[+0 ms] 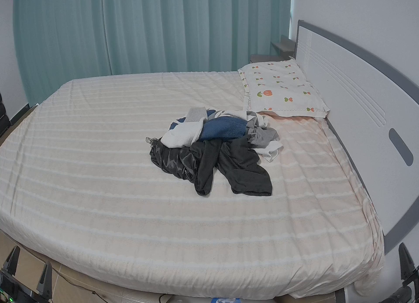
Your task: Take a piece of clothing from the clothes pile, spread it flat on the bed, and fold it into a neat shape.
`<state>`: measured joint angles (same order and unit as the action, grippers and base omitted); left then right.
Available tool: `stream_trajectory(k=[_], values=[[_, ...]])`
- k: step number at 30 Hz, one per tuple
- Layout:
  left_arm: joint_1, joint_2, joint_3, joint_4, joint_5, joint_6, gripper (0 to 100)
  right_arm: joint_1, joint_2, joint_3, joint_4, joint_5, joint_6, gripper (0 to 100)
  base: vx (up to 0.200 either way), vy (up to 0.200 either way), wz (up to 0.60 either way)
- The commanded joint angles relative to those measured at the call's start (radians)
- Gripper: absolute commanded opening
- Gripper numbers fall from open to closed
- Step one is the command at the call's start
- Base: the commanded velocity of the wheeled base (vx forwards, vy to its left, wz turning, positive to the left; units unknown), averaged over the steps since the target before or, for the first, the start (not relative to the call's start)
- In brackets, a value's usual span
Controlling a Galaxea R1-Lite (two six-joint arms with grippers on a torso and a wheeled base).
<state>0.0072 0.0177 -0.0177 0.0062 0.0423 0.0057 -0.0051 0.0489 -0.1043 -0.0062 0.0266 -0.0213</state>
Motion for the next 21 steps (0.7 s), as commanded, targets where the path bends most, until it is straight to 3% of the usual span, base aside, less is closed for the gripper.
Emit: stream_trajectory(k=[1, 5, 6, 9, 10, 14, 18, 21], values=[[0.000, -0.018, 0.016, 0.000, 0.001, 0.000, 100, 0.001, 0.378, -0.152, -0.001, 0.104, -0.008, 100, 0.000, 0.000, 0.00], [-0.001, -0.018, 0.016, 0.000, 0.001, 0.000, 100, 0.001, 0.609, -0.166, -0.061, 0.185, 0.000, 100, 0.000, 0.000, 0.00], [-0.001, -0.018, 0.016, 0.000, -0.001, 0.000, 100, 0.004, 0.767, -0.178, -0.121, 0.216, 0.001, 100, 0.000, 0.000, 0.00], [0.000, -0.018, 0.016, 0.000, -0.001, 0.000, 100, 0.037, 0.925, -0.196, -0.196, 0.219, 0.007, 100, 0.000, 0.000, 0.00], [0.000, -0.018, 0.016, 0.000, 0.001, 0.000, 100, 0.097, 1.074, -0.212, -0.284, 0.202, 0.030, 100, 0.000, 0.000, 0.00], [-0.001, -0.018, 0.016, -0.002, 0.001, 0.000, 100, 0.203, 1.344, -0.293, -0.433, 0.121, 0.144, 100, 0.000, 0.000, 0.00], [-0.001, -0.018, 0.016, 0.000, 0.001, -0.001, 100, 0.266, 1.592, -0.422, -0.540, 0.053, 0.231, 100, 0.000, 0.000, 0.00], [-0.001, -0.018, 0.016, 0.000, 0.001, -0.001, 100, 0.310, 1.727, -0.508, -0.571, 0.021, 0.248, 100, 0.000, 0.000, 0.00]])
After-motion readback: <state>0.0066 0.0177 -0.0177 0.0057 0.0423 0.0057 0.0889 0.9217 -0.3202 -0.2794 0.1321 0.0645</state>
